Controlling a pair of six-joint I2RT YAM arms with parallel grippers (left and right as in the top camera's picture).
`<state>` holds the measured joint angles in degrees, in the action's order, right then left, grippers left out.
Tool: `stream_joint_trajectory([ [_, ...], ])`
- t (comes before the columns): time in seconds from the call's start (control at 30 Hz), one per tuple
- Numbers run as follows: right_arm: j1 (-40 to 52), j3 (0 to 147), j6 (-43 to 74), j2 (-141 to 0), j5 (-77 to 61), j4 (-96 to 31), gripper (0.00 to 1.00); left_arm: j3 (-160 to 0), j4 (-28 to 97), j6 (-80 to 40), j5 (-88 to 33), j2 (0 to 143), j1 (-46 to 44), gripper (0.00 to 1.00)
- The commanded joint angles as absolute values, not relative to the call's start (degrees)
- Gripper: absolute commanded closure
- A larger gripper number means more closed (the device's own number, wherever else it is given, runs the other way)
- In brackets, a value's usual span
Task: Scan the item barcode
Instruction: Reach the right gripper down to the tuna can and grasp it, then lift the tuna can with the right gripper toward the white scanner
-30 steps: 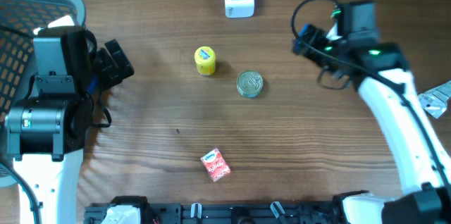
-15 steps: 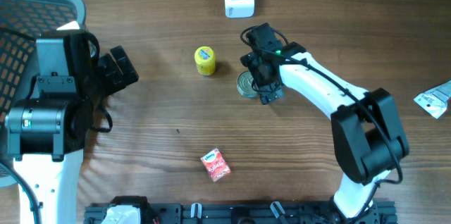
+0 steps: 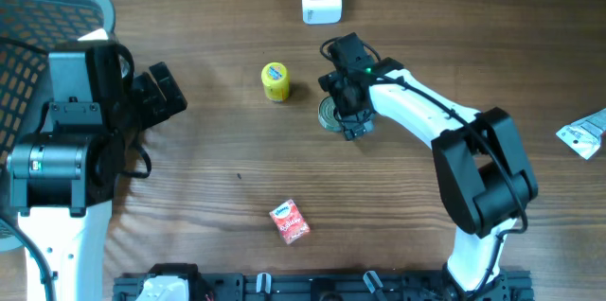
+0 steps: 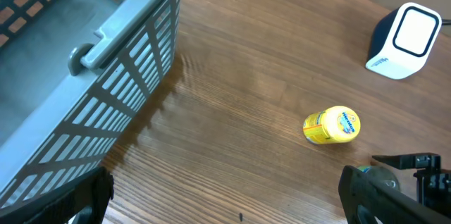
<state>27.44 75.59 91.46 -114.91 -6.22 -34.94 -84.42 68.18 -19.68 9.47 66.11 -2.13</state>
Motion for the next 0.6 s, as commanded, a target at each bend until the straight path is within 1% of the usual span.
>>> stream_joint_trajectory([
  [0.0,27.49,75.53,89.95,-118.21,-9.10,-35.57,0.13,-84.20,68.23,-20.21,8.78,66.02,-1.80,0.00],
  [0.1,27.49,75.53,87.85,-118.32,-8.91,-36.47,0.26,-84.20,68.23,-20.18,8.78,66.02,-1.80,0.00],
  [0.23,27.46,75.53,79.79,-118.32,-6.11,-36.62,0.27,-84.20,68.23,-20.18,8.78,66.02,-1.80,0.00],
  [0.3,27.46,75.53,70.39,-118.32,-3.62,-35.11,0.27,-84.20,68.23,-20.18,8.78,66.02,-1.80,0.00],
  [0.37,27.46,75.53,65.60,-118.30,-3.01,-34.17,0.30,-84.20,68.23,-20.18,8.78,66.02,-1.80,0.00],
  [0.43,27.46,75.53,64.45,-118.30,-3.79,-33.67,0.33,-84.20,68.23,-20.18,8.78,66.02,-1.80,0.00],
  [0.57,26.57,75.53,66.06,-118.28,-15.77,-33.39,0.34,-84.20,68.23,-20.21,8.78,66.02,-1.80,0.00],
])
